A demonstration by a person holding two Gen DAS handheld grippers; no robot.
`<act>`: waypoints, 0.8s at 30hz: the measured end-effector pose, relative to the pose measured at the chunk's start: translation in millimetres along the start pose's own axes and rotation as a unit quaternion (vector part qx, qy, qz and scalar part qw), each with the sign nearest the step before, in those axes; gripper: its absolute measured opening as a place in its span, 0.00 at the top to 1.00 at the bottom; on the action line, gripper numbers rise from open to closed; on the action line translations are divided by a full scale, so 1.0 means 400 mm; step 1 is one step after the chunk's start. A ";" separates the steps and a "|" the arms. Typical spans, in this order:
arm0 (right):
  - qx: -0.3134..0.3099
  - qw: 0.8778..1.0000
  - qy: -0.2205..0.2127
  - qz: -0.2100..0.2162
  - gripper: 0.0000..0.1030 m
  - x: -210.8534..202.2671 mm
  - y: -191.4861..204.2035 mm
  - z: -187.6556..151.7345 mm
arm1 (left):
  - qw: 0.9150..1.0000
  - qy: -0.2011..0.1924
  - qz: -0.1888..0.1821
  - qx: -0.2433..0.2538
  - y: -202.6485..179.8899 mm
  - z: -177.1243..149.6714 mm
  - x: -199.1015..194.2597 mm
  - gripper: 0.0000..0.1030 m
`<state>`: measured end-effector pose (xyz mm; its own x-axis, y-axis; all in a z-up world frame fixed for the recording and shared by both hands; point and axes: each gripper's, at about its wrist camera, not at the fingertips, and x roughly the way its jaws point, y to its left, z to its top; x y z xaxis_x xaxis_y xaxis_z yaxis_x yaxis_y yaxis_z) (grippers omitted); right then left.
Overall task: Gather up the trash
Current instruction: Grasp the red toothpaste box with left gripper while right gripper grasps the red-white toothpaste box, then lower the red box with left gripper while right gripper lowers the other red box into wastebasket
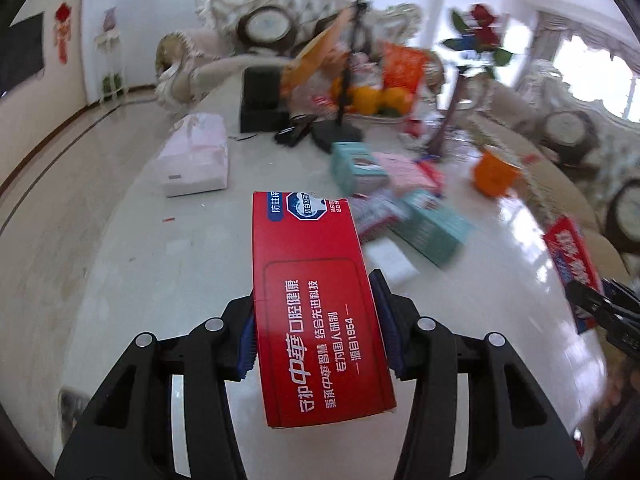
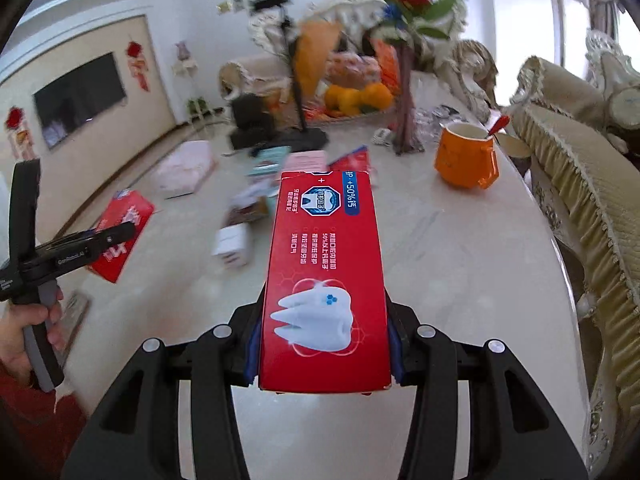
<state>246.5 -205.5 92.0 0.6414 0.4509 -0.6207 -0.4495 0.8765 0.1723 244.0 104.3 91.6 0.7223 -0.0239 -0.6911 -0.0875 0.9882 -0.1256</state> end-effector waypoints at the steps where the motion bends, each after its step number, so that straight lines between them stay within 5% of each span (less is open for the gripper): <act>1: -0.003 1.000 -0.002 0.006 0.56 -0.021 0.014 -0.019 | 1.000 -0.004 -0.010 0.013 -0.016 -0.033 -0.045 0.52; 8: -0.011 0.998 -0.008 0.057 0.56 -0.233 0.140 -0.254 | 0.994 -0.007 -0.078 0.074 -0.095 -0.322 -0.289 0.52; 12: 0.018 0.995 0.024 0.091 0.56 -0.318 0.179 -0.431 | 0.986 0.040 -0.135 0.085 -0.124 -0.542 -0.376 0.52; 19: 0.097 0.977 0.170 0.086 0.56 -0.169 0.167 -0.681 | 0.971 0.167 -0.132 0.110 -0.186 -0.814 -0.199 0.52; 24: 0.106 0.967 0.226 0.048 0.56 -0.054 0.150 -0.732 | 0.965 0.199 -0.118 0.120 -0.204 -0.867 -0.105 0.52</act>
<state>23.7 -211.9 -108.0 0.2445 0.4532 -0.8572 -0.3254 0.8711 0.3677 -17.2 -27.7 -116.2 0.3771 -0.2621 -0.8883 0.2439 0.9534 -0.1778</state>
